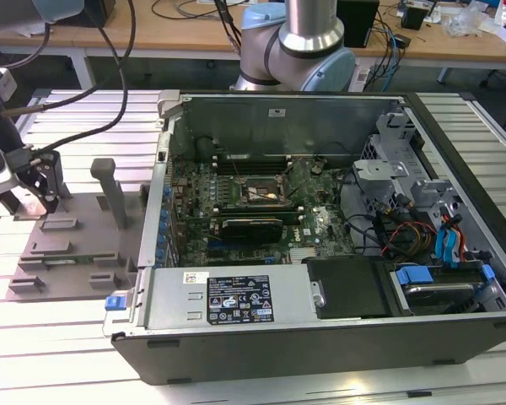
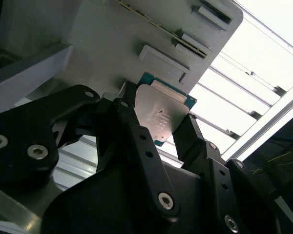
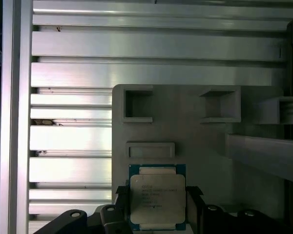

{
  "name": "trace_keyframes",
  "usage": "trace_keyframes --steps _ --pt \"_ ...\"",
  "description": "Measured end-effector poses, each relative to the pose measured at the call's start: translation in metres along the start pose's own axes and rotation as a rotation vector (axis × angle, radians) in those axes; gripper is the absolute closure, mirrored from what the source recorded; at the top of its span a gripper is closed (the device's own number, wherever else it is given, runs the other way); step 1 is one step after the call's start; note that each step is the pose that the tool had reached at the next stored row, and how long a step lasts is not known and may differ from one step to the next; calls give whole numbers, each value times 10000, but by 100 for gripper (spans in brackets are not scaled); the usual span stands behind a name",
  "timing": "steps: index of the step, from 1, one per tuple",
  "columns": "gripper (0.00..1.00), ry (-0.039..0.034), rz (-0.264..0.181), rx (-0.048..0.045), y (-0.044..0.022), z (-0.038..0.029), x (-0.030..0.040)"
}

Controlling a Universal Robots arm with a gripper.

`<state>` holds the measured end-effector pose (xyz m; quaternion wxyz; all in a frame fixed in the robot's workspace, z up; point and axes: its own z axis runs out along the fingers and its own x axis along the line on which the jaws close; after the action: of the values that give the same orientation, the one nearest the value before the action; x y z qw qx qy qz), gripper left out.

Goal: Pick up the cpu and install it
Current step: 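Pick up the cpu and move it towards the insertion slot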

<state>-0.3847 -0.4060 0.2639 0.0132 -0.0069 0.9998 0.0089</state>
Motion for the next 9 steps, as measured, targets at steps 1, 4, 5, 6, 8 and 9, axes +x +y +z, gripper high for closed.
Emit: trace_keyframes --steps 1,4,5,6,8,9 --pt "45 1 0 1 0 -7 0" --pt "45 1 0 5 0 -26 -1" --pt "45 1 0 6 1 -31 -1" --pt "45 1 0 6 1 -35 -1" --pt "45 1 0 9 1 -53 -1" --pt "45 0 0 9 1 -57 -2"
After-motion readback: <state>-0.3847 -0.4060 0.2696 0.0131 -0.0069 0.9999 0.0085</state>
